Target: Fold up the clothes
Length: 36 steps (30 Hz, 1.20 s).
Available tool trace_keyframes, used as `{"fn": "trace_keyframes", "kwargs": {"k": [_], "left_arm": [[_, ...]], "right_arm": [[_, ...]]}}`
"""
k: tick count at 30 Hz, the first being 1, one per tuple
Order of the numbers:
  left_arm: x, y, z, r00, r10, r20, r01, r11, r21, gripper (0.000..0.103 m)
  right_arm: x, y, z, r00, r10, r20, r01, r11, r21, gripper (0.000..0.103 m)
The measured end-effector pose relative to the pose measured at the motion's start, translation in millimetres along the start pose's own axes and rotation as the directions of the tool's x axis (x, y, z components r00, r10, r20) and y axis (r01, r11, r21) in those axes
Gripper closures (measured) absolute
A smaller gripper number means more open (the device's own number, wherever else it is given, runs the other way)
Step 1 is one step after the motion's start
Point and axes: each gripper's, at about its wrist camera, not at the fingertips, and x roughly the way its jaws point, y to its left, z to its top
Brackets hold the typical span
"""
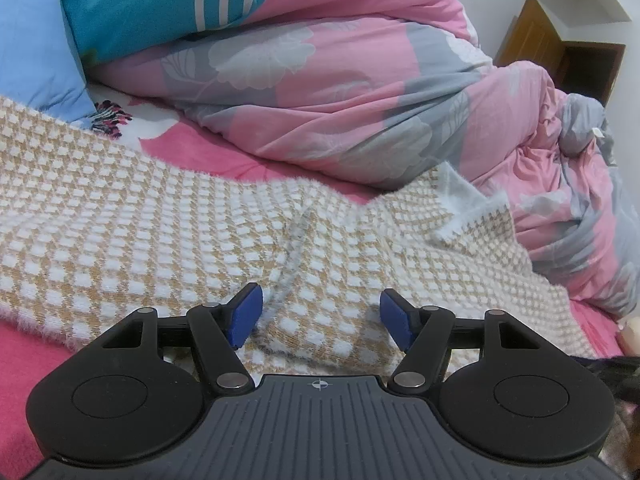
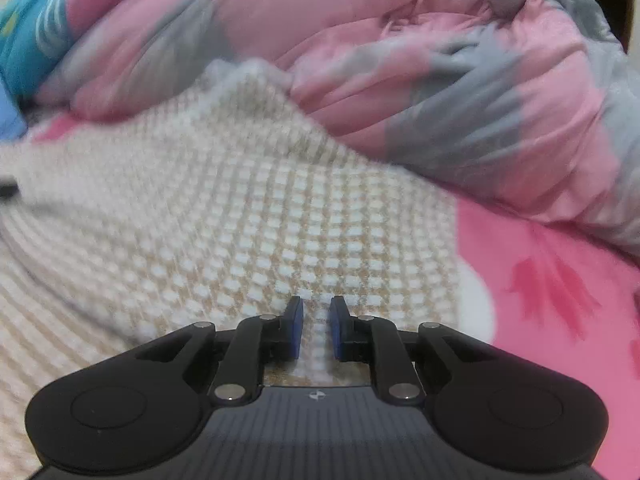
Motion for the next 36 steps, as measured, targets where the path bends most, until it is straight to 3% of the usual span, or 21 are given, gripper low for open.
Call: {"fn": "trace_keyframes", "kwargs": {"k": [2, 4, 7, 9, 12, 14, 17, 21, 23, 26, 29, 31, 34, 36], "left_arm": [[0, 1, 0, 1.0, -0.004, 0.0, 0.004, 1.0, -0.003, 0.036], [0, 1, 0, 1.0, -0.009, -0.001, 0.009, 1.0, -0.006, 0.035], [0, 2, 1, 1.0, -0.015, -0.001, 0.015, 1.0, -0.011, 0.034], [0, 3, 1, 1.0, -0.019, -0.001, 0.019, 1.0, -0.018, 0.034], [-1, 3, 1, 1.0, -0.024, -0.001, 0.024, 0.999, -0.023, 0.033], [-1, 3, 1, 1.0, -0.023, -0.001, 0.023, 0.999, -0.022, 0.033], [-1, 2, 0, 1.0, -0.024, -0.001, 0.024, 0.999, -0.023, 0.032], [-1, 3, 0, 1.0, -0.028, 0.0, 0.028, 0.999, -0.032, 0.032], [-1, 3, 1, 1.0, -0.03, 0.0, 0.03, 0.999, -0.034, 0.032], [-1, 3, 1, 1.0, -0.031, 0.001, 0.031, 0.999, -0.036, 0.032], [-1, 4, 1, 0.999, -0.032, 0.001, 0.032, 0.999, -0.039, 0.031], [-2, 4, 1, 0.999, -0.035, 0.002, 0.035, 0.998, -0.043, 0.031], [-2, 7, 2, 0.999, -0.045, 0.005, 0.045, 0.997, -0.058, 0.031], [-2, 7, 2, 0.999, -0.047, 0.006, 0.047, 0.997, -0.066, 0.031]], "right_arm": [[-4, -4, 14, 1.0, 0.009, -0.025, -0.008, 1.0, 0.026, 0.087], [-7, -16, 28, 0.999, 0.033, 0.007, -0.033, 0.995, 0.099, 0.087], [18, -27, 36, 0.999, -0.033, 0.006, 0.032, 0.991, 0.127, 0.087], [39, -38, 32, 0.999, -0.02, -0.033, 0.026, 0.984, 0.176, 0.087], [42, -57, 49, 0.997, 0.033, -0.076, -0.008, 0.952, 0.305, 0.086], [39, -69, 61, 0.999, 0.039, -0.038, -0.022, 0.929, 0.369, 0.087], [64, -83, 63, 0.997, -0.042, -0.067, 0.065, 0.914, 0.4, 0.084], [77, -86, 65, 0.992, -0.052, -0.113, 0.094, 0.909, 0.405, 0.078], [64, -76, 73, 0.988, -0.081, -0.133, 0.128, 0.912, 0.39, 0.077], [33, -35, 76, 0.999, 0.024, -0.026, -0.015, 0.949, 0.315, 0.077], [30, 15, 66, 0.979, 0.201, 0.005, -0.197, 0.951, 0.237, 0.078], [49, 43, 62, 0.978, 0.204, -0.052, -0.191, 0.965, 0.181, 0.077], [48, 50, 68, 0.986, 0.153, -0.068, -0.138, 0.972, 0.191, 0.077], [33, 55, 72, 0.981, 0.188, -0.046, -0.175, 0.963, 0.206, 0.076]]}}
